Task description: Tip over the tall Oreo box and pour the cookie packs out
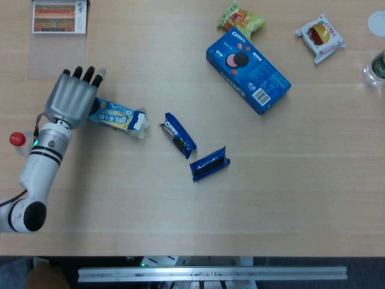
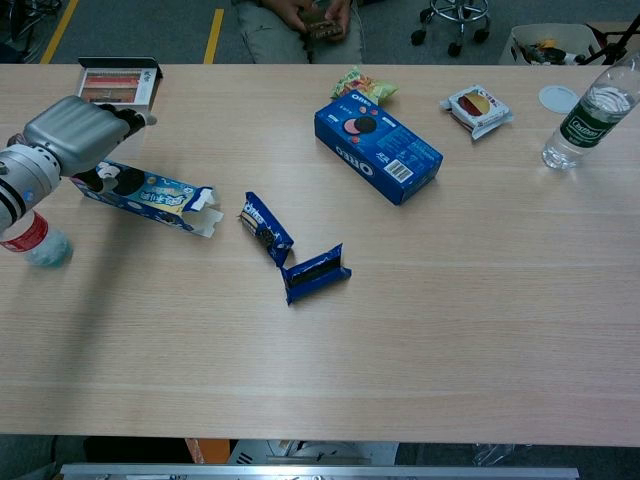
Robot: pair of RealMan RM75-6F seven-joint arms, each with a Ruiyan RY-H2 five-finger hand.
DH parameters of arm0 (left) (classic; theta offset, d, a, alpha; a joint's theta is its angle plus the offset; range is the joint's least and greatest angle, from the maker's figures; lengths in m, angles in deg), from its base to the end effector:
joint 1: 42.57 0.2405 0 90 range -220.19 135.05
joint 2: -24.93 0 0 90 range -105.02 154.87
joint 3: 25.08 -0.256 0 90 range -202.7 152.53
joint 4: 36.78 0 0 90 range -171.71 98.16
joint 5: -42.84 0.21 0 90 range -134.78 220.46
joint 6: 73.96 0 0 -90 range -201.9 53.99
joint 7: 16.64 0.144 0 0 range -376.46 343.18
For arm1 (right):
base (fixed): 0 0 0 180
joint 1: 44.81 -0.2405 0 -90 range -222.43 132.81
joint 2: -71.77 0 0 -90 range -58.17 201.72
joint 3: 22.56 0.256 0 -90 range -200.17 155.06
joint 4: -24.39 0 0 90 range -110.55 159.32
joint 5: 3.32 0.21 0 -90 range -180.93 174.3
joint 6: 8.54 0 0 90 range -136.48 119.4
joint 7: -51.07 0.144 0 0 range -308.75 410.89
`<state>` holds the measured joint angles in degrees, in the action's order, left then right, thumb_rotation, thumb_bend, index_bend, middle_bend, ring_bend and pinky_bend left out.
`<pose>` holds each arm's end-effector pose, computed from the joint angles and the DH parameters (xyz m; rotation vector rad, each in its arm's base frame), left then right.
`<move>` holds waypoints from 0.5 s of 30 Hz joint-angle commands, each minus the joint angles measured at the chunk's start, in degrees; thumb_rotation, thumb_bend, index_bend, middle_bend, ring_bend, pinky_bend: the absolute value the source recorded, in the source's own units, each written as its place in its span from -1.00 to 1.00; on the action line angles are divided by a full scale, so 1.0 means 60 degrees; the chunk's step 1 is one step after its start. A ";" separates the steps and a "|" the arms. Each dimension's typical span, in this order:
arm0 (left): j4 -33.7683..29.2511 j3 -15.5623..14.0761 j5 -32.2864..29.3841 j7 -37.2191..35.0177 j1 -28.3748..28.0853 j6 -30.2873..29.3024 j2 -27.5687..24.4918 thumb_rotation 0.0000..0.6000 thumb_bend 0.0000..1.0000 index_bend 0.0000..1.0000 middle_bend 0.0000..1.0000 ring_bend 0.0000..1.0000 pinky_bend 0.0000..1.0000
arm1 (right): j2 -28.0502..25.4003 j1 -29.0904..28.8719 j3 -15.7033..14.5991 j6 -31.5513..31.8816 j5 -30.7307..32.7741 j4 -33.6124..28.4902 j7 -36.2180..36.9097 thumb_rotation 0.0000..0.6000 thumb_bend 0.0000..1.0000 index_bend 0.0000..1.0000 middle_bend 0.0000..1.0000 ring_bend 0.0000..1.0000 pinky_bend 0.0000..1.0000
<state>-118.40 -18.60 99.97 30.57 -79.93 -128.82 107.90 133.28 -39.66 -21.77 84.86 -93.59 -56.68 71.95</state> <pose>-0.2327 0.3411 0.0193 -1.8731 -0.5573 -0.3767 -0.3577 -0.1148 0.2040 1.2600 -0.9823 0.9803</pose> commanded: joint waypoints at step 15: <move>-0.2601 -0.0802 0.3206 -0.2351 0.2163 -0.4269 -0.1277 1.00 -0.46 -0.75 -0.69 -0.63 -0.31 | 0.0117 -0.0328 0.0024 -0.0369 -0.0085 -0.0024 -0.0306 1.00 -0.63 -0.26 -0.20 -0.21 -0.16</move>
<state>-133.64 -21.18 113.17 20.29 -70.27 -149.15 101.16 133.98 -41.62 -21.64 82.65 -94.10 -56.82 70.12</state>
